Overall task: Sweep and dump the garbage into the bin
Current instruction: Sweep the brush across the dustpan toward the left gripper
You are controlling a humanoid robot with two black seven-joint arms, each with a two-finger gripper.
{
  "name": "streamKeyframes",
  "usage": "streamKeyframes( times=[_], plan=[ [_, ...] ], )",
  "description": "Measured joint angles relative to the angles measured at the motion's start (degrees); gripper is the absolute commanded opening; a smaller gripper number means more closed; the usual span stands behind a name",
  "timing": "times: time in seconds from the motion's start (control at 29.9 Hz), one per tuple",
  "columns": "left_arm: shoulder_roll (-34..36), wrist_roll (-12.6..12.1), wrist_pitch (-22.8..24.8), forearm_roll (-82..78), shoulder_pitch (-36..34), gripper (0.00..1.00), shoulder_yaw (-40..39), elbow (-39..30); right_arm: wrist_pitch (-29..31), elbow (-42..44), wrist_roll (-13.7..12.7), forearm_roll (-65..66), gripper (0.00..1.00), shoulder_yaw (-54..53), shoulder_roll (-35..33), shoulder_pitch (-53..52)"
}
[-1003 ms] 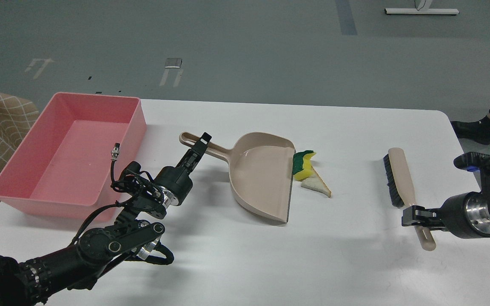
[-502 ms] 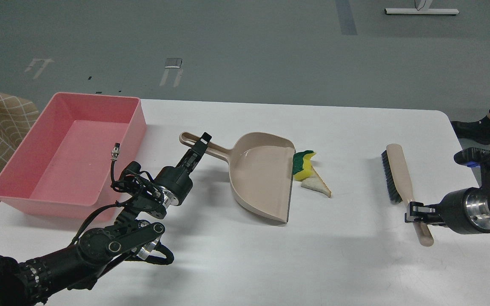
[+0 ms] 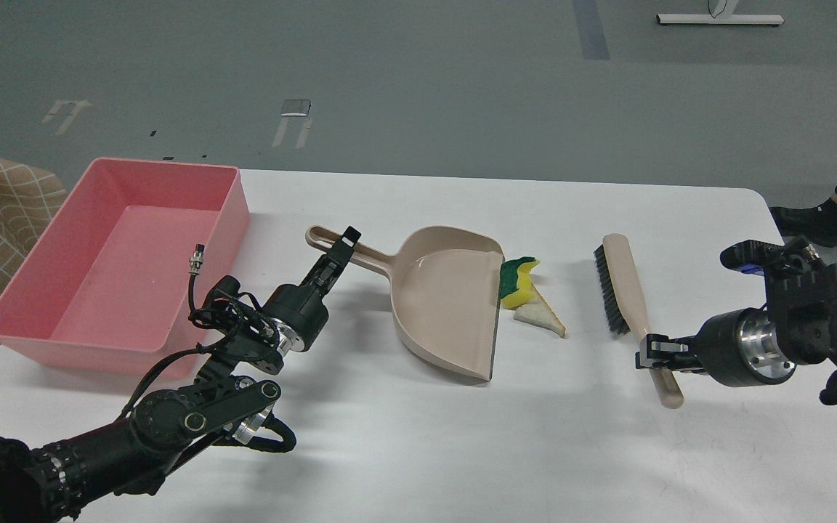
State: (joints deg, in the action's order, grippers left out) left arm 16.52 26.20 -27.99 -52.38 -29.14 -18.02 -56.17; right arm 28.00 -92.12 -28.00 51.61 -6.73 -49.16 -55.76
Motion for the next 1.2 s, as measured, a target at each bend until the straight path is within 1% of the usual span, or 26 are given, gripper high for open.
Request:
streamKeyframes(
  times=[0.13,0.54,0.94,1.1,1.2],
  plan=[
    [0.0,0.0,0.0,0.0,-0.2,0.00,0.0,0.0,0.0,0.1,0.0,0.0,0.00,0.2,1.3,0.2],
    [0.0,0.0,0.0,-0.2,-0.9,0.00,0.0,-0.1,0.0,1.0,0.0,-0.1,0.00,-0.7,8.2,1.5],
    [0.0,0.0,0.0,-0.2,-1.2,0.00,0.0,-0.2,0.0,6.8,0.0,-0.2,0.00,-3.8,19.5,1.5],
    [0.0,0.0,0.0,-0.2,-1.2,0.00,0.0,-0.2,0.0,8.1,0.0,-0.8,0.00,-6.0,23.5,1.3],
    [-0.1,0.0,0.0,-0.2,-1.2,0.00,0.0,-0.2,0.0,7.9,0.0,-1.0,0.00,-9.0,24.6,0.8]
  ],
)
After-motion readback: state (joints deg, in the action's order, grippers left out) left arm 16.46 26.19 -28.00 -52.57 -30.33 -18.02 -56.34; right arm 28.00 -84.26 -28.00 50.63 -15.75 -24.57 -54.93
